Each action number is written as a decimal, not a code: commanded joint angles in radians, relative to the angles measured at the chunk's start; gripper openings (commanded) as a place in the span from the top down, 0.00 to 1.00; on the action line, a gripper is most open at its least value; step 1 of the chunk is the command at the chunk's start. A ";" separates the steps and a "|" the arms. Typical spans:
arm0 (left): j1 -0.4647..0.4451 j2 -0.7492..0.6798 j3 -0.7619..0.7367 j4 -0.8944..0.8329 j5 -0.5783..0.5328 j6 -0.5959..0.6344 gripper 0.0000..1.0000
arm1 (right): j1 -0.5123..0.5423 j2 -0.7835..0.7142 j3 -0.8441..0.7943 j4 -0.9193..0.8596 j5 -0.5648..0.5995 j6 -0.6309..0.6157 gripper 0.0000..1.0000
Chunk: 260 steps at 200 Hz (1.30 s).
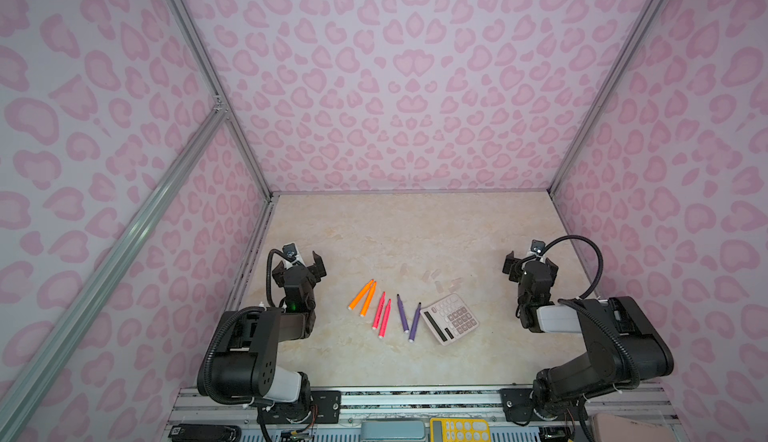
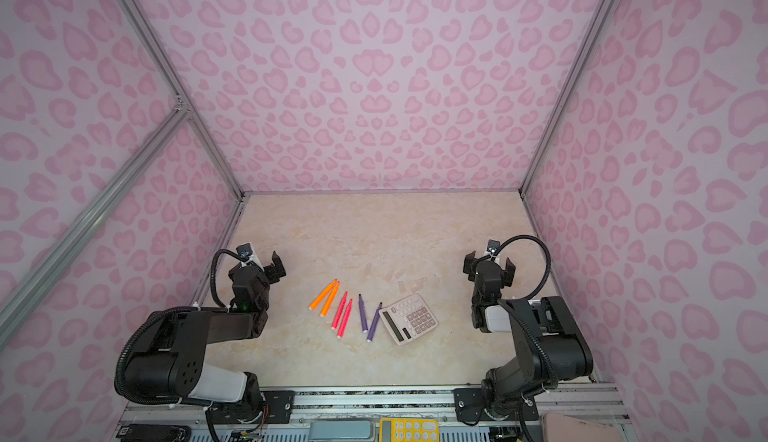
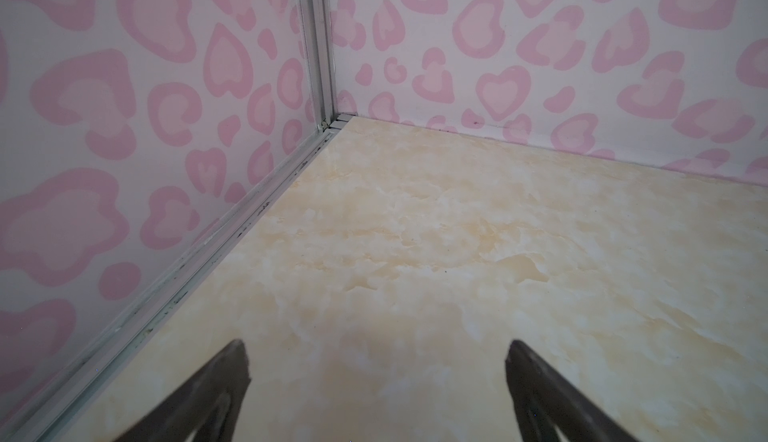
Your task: Insert the pens into the pen caps
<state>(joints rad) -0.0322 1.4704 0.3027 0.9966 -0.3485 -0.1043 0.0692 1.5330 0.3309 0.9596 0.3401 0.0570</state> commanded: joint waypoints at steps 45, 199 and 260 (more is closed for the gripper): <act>0.001 0.002 0.006 0.025 -0.010 0.002 0.02 | 0.000 0.004 0.002 0.022 0.015 -0.001 0.00; -0.023 -0.084 -0.036 0.036 -0.026 0.033 0.02 | 0.017 -0.062 -0.070 0.118 0.043 -0.026 0.00; -0.049 -0.516 -0.043 -0.314 -0.044 -0.079 0.02 | 0.058 -0.443 0.132 -0.644 0.174 0.181 0.00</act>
<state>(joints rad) -0.0811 1.0912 0.2531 0.8356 -0.4324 -0.1326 0.1303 1.1698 0.3969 0.6888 0.5373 0.1200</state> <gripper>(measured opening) 0.978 0.998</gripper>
